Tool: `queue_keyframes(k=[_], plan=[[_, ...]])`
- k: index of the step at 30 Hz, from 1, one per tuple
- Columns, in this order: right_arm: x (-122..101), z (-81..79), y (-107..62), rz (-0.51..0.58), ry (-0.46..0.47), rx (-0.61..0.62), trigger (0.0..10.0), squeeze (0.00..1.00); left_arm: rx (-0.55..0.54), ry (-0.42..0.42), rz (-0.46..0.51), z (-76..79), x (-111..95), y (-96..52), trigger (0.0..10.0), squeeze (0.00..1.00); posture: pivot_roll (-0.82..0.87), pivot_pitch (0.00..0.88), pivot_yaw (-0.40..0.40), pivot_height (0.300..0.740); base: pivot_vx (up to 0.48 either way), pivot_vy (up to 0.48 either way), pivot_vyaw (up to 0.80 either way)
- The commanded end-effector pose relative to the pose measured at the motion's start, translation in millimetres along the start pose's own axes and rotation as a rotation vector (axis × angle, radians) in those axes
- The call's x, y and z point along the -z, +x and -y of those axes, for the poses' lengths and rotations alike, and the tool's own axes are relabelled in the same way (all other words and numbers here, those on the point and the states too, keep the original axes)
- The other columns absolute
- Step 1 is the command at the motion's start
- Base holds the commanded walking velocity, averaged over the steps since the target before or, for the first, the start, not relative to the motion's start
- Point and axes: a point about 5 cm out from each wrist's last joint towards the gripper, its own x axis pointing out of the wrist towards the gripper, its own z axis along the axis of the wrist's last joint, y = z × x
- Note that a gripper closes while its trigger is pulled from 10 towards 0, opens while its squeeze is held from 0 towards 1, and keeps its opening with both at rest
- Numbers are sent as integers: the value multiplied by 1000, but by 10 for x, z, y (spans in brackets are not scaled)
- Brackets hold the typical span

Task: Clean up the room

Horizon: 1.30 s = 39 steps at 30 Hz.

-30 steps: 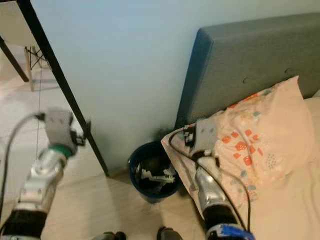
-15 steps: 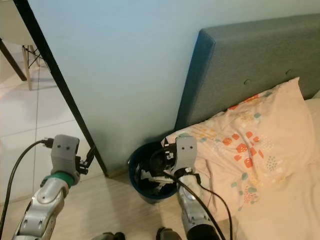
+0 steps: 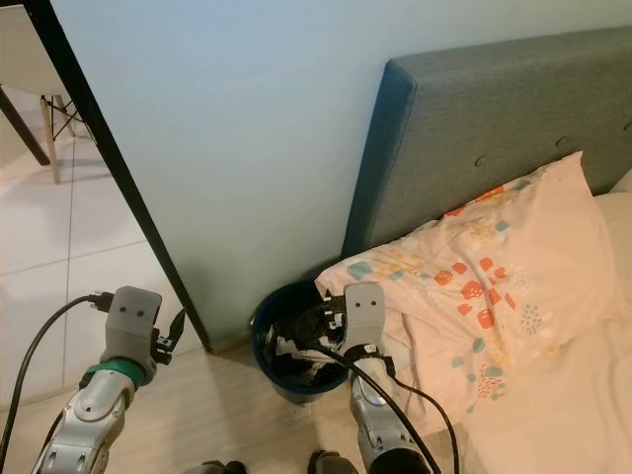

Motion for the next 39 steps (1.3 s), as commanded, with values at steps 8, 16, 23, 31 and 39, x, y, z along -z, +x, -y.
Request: queue_keyframes(k=[8, 16, 23, 31, 39], plan=[[71, -21, -66, -24, 1, -7, 10000, 0, -5, 5, -19, 15, 79, -60, 10000, 0, 9, 60, 44, 740, 0, 0, 0], [80, -12, -67, -24, 2, -2, 10000, 0, -6, 9, -15, 8, 82, -62, 10000, 0, 10, 63, 43, 740, 0, 0, 0], [81, -10, -71, -26, -1, -4, 10000, 0, -6, 14, -19, 12, 103, -83, 10000, 0, 8, 67, 40, 740, 0, 0, 0], [86, -1, -83, -27, -3, -3, 10000, 0, -5, 5, -23, 25, 119, -100, 10000, 0, 8, 72, 39, 740, 0, 0, 0], [81, -14, -78, -24, -1, -6, 10000, 0, -2, -6, -18, 43, 108, -92, 10000, 0, 8, 74, 39, 740, 0, 0, 0]])
